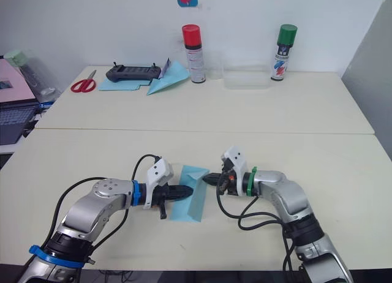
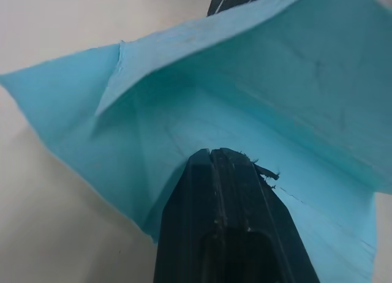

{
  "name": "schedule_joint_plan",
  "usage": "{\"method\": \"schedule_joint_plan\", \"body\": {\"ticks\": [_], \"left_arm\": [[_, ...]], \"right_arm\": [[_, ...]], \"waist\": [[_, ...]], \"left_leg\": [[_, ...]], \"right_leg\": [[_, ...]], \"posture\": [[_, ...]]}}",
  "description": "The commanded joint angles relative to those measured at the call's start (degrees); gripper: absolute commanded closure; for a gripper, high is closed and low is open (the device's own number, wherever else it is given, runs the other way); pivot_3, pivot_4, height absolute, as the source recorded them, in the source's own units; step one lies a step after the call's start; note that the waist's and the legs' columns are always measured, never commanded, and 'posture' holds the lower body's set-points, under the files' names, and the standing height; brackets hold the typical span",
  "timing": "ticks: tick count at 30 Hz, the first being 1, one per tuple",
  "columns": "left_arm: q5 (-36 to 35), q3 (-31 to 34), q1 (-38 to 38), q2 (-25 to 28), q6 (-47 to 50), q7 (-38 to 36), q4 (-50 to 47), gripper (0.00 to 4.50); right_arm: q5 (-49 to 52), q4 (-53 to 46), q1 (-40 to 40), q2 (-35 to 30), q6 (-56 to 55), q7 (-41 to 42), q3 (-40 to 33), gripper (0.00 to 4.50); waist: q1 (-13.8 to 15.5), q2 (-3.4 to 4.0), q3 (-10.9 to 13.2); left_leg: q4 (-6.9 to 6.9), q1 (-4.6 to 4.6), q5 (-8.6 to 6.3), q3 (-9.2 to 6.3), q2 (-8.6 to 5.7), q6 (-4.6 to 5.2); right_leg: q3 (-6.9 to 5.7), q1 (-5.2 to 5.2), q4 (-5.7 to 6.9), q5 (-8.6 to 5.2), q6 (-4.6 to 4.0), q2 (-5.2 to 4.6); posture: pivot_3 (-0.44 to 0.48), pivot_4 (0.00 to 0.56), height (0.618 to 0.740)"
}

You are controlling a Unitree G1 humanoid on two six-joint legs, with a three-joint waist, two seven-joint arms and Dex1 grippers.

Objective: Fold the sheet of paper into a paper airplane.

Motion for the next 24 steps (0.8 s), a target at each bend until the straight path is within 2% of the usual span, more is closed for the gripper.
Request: {"method": "schedule_joint_plan", "body": {"ticks": [1, 11, 24], "left_arm": [[1.22, 1.08, 0.72, 1.04, 1.38, 2.08, 0.84, 4.50], [1.87, 2.23, 0.01, 2.44, 1.02, 2.45, 1.84, 4.50], [1.66, 3.88, -1.27, 6.23, 0.66, 1.74, 2.21, 4.50]], "right_arm": [[-1.24, 1.14, -1.61, 1.07, -2.49, 0.32, 1.51, 4.47], [-6.77, 7.78, -3.68, 4.36, -8.26, 0.55, 5.31, 4.47], [-14.86, 12.66, -4.91, 2.26, -13.75, 3.67, 12.02, 4.47]], "waist": [[-0.02, 0.00, 0.00], [-0.20, 0.00, 0.01], [-0.62, 0.00, 0.01]], "left_leg": [[0.00, 0.00, 0.00, 0.00, 0.00, 0.00], [-0.01, 0.00, 0.00, -0.01, 0.02, 0.00], [-0.09, -0.01, 0.00, 0.01, 0.08, 0.00]], "right_leg": [[0.00, 0.00, 0.00, 0.00, 0.00, 0.00], [-0.01, -0.04, 0.02, 0.00, 0.00, 0.02], [0.00, -0.16, 0.06, -0.02, -0.03, 0.07]], "posture": [[0.000, 0.150, 0.740], [0.000, 0.150, 0.740], [0.000, 0.150, 0.740]]}}
